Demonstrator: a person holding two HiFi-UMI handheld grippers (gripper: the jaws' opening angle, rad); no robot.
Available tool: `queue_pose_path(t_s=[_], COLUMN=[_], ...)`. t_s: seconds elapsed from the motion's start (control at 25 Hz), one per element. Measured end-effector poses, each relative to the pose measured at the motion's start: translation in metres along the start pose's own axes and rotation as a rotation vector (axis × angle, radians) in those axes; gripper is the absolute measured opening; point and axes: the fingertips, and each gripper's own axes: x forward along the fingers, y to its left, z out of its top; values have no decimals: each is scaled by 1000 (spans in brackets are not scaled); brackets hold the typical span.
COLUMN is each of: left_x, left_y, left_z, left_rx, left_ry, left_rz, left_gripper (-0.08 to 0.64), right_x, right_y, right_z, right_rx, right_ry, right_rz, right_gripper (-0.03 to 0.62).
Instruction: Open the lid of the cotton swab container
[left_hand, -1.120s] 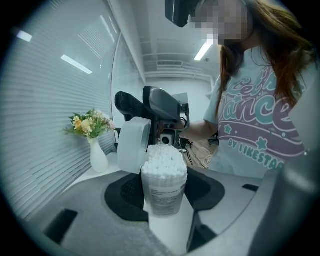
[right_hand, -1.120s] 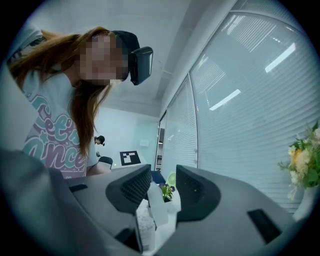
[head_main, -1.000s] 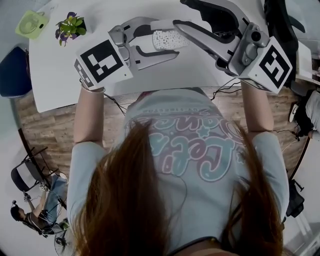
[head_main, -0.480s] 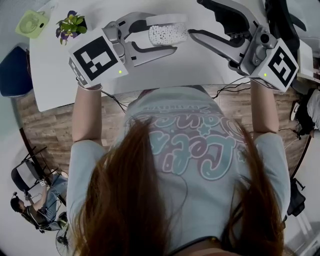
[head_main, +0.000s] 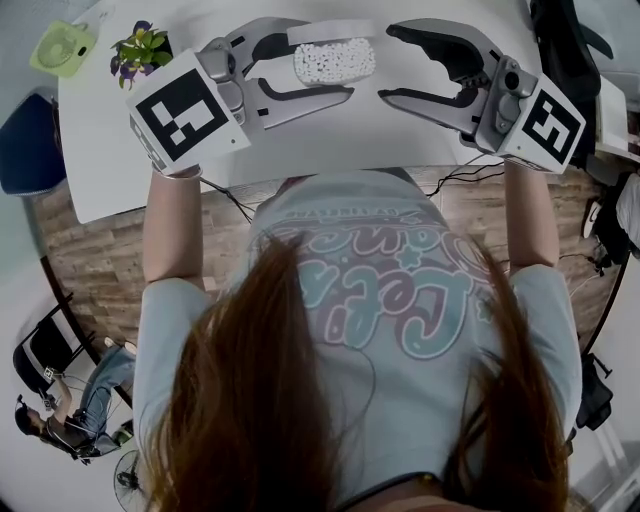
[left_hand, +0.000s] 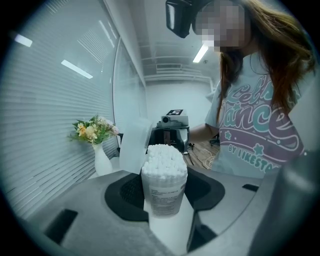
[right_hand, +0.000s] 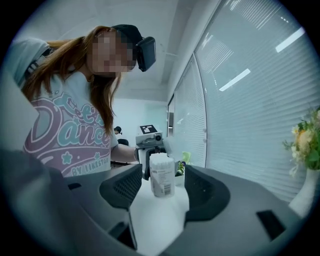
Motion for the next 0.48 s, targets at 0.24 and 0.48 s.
queue_pose_path(t_s=[0.24,0.48], left_x=[-2,-4], left_y=[-4,-9], left_z=[13,26], left_rx=[13,33], left_ry=[-5,-5], left_rz=[-2,-8], left_gripper=[195,195], right_x=[2,9], right_y=[2,10], right_z=[-1,13], right_rx=[10,-15], right_ry=[13,9], right_rz=[11,41], right_gripper=[258,253])
